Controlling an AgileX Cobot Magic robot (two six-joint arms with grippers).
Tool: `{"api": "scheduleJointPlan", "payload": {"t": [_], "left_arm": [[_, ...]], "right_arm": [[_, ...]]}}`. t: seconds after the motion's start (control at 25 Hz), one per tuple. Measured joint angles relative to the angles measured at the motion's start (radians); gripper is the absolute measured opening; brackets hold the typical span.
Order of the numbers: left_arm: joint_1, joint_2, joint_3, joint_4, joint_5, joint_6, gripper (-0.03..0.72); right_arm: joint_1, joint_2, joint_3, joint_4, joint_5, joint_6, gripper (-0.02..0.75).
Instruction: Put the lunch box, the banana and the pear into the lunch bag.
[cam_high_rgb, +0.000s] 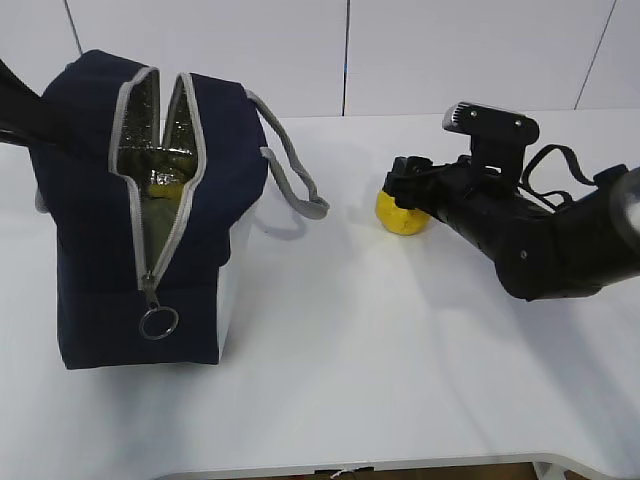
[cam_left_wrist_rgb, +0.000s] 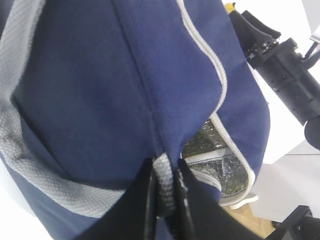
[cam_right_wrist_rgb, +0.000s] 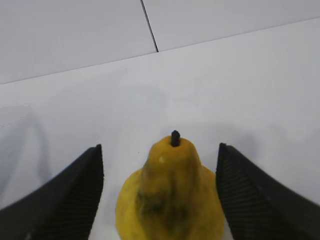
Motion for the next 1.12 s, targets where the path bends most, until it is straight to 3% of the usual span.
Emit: {"api": "scheduleJointPlan", "payload": {"t": [0.84,0.96,1.12], "left_arm": [[0.000,0.000,0.000,0.004,0.000,0.000,0.011],[0.000,0.000,0.000,0.006,0.000,0.002,0.011],[0.000,0.000,0.000,0.006,0.000,0.002,0.011]], "right_arm": [[0.000,0.060,-0.065,-0.011,0.012,0.005,0.566],[0.000,0.060,-0.065,-0.009,0.012,0.005,0.520],[0.000,0.060,-0.065,-0.007,0.012,0.005,0.398]]}}
